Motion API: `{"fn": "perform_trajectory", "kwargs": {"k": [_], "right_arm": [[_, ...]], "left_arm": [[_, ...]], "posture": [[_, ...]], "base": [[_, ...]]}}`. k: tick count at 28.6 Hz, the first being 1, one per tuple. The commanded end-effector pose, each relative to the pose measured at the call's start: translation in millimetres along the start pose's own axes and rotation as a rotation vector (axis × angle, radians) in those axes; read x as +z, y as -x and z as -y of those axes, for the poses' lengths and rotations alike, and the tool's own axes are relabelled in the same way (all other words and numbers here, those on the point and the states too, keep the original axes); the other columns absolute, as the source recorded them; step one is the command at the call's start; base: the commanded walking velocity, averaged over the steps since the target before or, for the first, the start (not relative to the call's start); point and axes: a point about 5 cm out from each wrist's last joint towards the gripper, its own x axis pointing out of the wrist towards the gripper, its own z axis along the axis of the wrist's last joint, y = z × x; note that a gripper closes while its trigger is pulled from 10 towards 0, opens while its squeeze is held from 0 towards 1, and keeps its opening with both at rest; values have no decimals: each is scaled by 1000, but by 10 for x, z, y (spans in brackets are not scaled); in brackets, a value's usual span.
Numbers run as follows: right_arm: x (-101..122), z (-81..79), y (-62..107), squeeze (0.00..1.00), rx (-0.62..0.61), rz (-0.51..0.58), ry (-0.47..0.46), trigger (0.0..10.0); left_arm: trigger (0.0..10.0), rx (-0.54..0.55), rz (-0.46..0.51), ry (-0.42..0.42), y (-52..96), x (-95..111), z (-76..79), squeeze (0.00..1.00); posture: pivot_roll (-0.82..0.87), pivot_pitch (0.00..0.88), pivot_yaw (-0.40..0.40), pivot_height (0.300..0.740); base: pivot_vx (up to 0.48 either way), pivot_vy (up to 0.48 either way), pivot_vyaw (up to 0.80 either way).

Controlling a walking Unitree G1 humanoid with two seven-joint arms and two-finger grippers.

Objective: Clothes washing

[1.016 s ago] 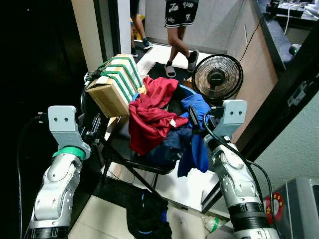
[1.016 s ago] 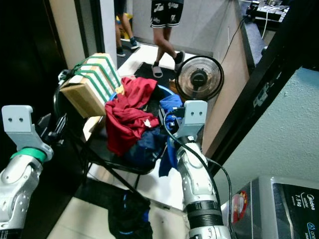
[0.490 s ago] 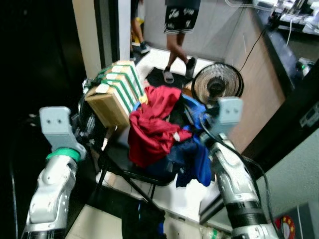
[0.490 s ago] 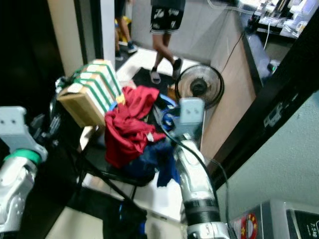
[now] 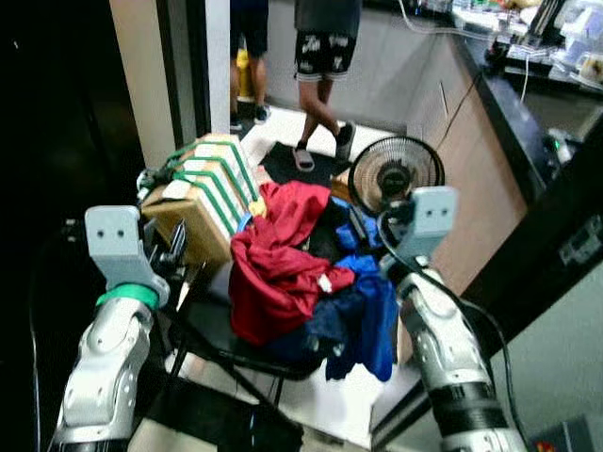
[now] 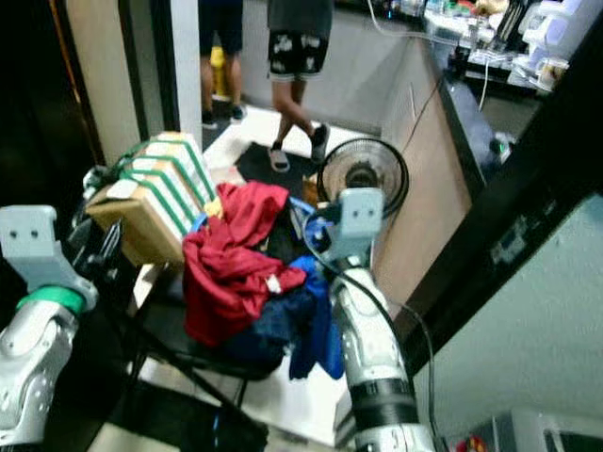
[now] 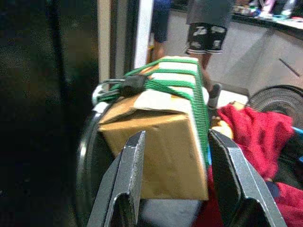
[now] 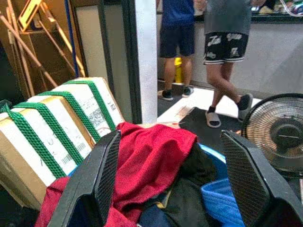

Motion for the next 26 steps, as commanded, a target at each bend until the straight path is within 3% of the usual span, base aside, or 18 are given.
{"fn": "perform_trajectory", "kwargs": {"k": [1, 18, 26], "right_arm": [[-13, 66, 12, 0, -17, -13, -4, 10000], [-2, 29, -10, 0, 23, -19, -19, 10000], [5, -30, -61, 0, 85, -33, -20, 10000]], "left_arm": [[10000, -10, -11, 7, 4, -29, 26, 0], [10000, -2, -14, 9, 26, -48, 37, 0], [10000, 4, -15, 4, 43, -65, 47, 0]], "posture": [[103, 0, -53, 740], [99, 0, -69, 740], [96, 0, -73, 740]], "base": [[382, 0, 0], [365, 0, 0], [0, 0, 0]]}}
